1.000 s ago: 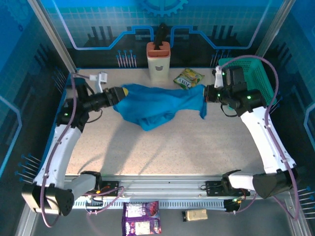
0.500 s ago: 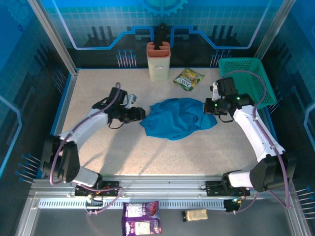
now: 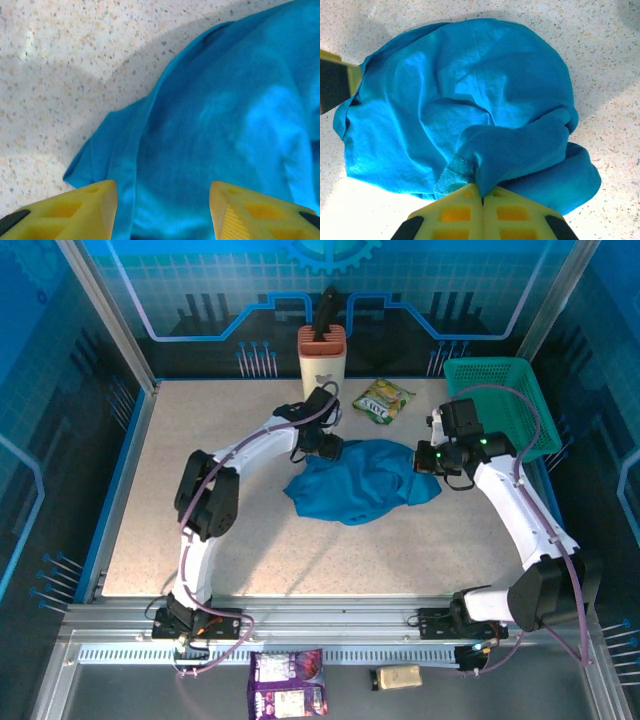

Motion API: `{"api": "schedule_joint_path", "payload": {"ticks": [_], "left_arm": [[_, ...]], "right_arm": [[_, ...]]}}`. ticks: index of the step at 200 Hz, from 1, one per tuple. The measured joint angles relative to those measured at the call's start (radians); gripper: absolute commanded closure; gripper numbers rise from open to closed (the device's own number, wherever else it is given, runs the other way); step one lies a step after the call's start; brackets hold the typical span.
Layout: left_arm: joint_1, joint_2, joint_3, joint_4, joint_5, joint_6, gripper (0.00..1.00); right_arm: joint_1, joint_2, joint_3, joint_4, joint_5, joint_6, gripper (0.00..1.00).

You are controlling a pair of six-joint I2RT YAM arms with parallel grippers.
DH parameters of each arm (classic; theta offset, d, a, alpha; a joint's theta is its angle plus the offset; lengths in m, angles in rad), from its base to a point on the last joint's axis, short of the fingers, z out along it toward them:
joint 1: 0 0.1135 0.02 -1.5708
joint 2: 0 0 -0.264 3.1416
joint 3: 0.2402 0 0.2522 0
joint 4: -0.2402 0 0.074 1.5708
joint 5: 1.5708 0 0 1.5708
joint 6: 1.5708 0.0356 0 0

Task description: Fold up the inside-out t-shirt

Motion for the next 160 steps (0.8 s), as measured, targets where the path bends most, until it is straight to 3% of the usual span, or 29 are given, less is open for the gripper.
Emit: {"api": "schedule_joint_path", "payload": {"ticks": [25,62,107,134,160], "left_arm": [[-0.004,0.085,0.092,-0.056,-0.056,0.043,0.54],[0.002,0.151,0.135,-0.105,-0.129,0.098,0.7],[0.03,0.162,0.135,-0.12,-0.125,0.115,1.0],[0.063,0.12,0.085,-0.101,-0.086,0.102,1.0],[0.134,-0.034,-0.016,-0.073,0.026,0.05,1.0]], "right_arm": [[0.0,-0.017,0.0,0.0,0.001,0.0,1.0],[0.0,-0.034,0.0,-0.002,0.005,0.0,1.0],[0.0,-0.035,0.0,-0.008,0.008,0.0,1.0],[0.0,-0.036,0.002,-0.01,0.026,0.0,1.0],[-0.011,-0.041,0.036,-0.027,0.047,-0.004,1.0]]}}
